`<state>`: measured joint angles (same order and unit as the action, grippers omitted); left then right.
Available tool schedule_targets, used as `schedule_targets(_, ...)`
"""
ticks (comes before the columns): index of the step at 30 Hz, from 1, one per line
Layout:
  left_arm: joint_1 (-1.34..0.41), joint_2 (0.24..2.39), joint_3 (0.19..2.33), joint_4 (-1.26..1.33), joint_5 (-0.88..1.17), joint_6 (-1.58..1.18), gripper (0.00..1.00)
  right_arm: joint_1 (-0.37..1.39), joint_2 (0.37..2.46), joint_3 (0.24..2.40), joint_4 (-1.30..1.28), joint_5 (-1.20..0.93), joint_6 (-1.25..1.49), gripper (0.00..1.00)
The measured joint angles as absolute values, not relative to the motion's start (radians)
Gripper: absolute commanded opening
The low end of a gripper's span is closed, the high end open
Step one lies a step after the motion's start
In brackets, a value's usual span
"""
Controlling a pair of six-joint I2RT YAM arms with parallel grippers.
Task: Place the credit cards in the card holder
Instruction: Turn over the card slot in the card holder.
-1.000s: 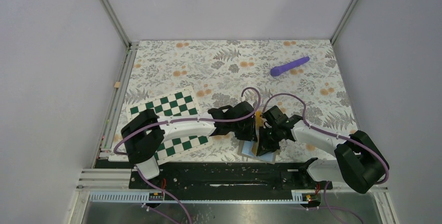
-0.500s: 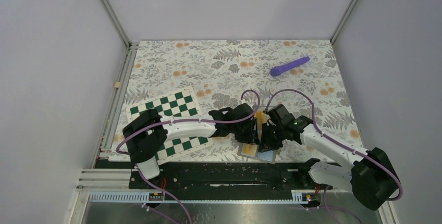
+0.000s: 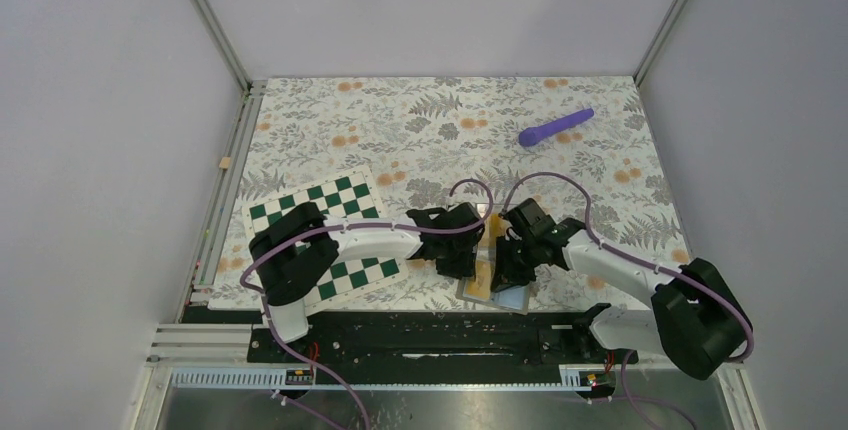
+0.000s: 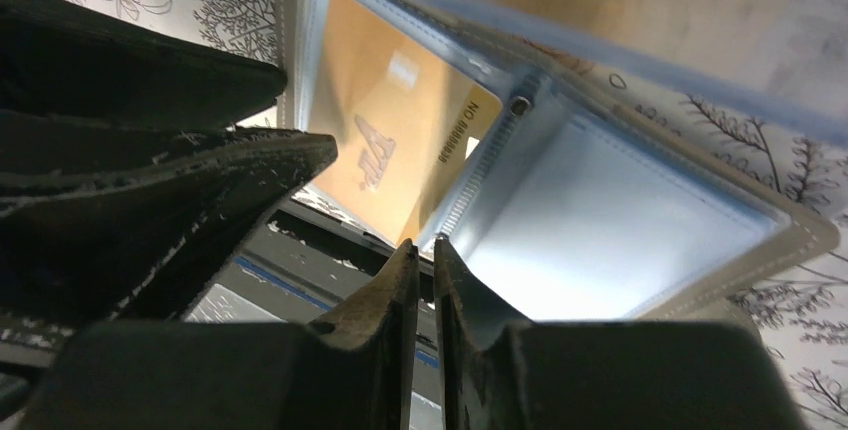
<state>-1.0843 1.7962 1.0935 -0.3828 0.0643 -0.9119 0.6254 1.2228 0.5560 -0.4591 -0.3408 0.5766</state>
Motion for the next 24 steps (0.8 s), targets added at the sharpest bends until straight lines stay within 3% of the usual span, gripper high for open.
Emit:
schedule_targets(7, -1.084, 1.817, 1.118, -0.395, 0.067, -0.903, 0.31, 0.625, 1.271, 0.556, -0.405, -0.359, 0.581, 0.16)
schedule_targets(24, -1.085, 1.817, 1.132, -0.4, 0.066, -0.888, 0.33, 0.625, 1.329, 0.544, -0.379, -0.361, 0.58, 0.14)
